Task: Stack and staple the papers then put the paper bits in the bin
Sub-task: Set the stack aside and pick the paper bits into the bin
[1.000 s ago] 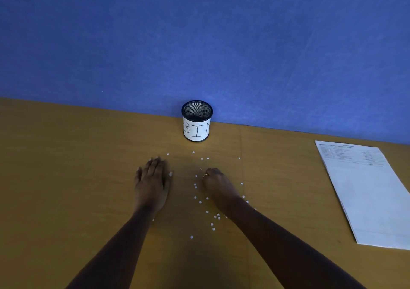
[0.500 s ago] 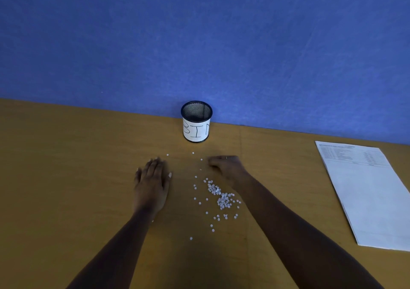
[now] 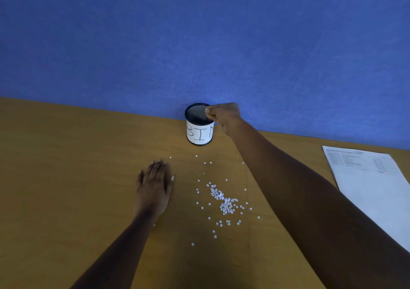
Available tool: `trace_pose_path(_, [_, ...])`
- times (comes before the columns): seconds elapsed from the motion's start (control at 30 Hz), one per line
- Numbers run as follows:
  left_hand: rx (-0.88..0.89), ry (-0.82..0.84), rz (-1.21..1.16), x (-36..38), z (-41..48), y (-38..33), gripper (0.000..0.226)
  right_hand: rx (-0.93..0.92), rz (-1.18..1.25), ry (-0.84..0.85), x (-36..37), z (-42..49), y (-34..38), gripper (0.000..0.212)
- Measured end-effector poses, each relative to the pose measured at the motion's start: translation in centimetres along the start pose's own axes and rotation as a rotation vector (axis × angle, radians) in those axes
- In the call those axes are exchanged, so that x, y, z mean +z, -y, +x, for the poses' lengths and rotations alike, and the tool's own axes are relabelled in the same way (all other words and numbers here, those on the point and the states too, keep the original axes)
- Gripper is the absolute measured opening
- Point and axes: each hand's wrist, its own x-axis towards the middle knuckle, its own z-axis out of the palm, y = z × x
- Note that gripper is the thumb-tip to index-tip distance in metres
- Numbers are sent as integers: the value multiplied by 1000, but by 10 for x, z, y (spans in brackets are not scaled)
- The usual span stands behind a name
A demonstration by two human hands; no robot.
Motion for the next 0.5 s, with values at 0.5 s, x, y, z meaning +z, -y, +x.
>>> trace_pose_path(0.5, [0,4,-10,-1,0,0,69,-275,-516,-143,13,12,-3,9])
